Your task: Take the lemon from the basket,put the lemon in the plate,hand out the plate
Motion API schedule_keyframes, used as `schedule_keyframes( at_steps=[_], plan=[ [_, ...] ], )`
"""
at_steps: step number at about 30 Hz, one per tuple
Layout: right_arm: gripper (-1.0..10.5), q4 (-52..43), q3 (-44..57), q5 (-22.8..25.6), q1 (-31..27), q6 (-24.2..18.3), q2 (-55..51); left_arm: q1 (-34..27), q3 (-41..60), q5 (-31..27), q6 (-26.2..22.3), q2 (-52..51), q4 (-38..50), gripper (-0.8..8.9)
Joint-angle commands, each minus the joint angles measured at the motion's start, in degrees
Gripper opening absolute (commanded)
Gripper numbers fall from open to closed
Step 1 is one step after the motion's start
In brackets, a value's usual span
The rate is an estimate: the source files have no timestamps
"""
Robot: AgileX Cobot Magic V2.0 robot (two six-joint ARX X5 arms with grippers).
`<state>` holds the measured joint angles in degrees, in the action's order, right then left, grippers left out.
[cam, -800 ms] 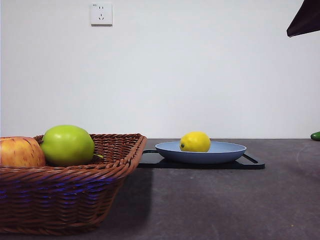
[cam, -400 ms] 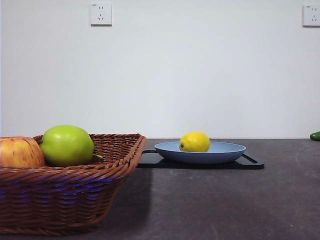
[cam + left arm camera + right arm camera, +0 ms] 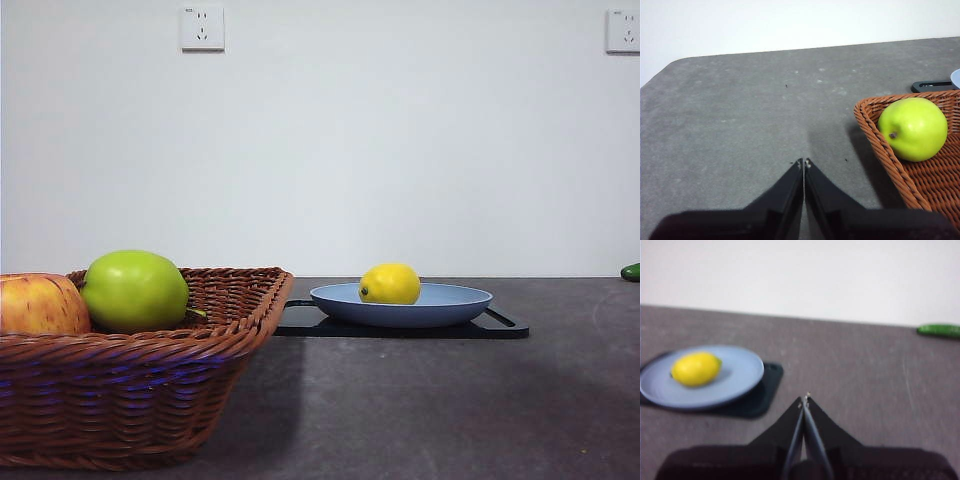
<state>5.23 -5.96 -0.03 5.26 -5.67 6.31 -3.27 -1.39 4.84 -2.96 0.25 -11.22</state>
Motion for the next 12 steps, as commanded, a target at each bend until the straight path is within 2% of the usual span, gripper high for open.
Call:
schedule_keyframes(
  at_steps=[1, 12],
  plan=[
    [0.0, -0.68, 1.92, -0.07, -0.04, -0.24, -1.09, -0.2, 0.68, -0.15, 0.37, -0.17, 0.26, 0.08],
    [0.0, 0.85, 5.49, -0.04, -0.04, -0.22, -4.35, -0.2, 0.68, -0.15, 0.37, -0.17, 0.26, 0.08]
  ],
)
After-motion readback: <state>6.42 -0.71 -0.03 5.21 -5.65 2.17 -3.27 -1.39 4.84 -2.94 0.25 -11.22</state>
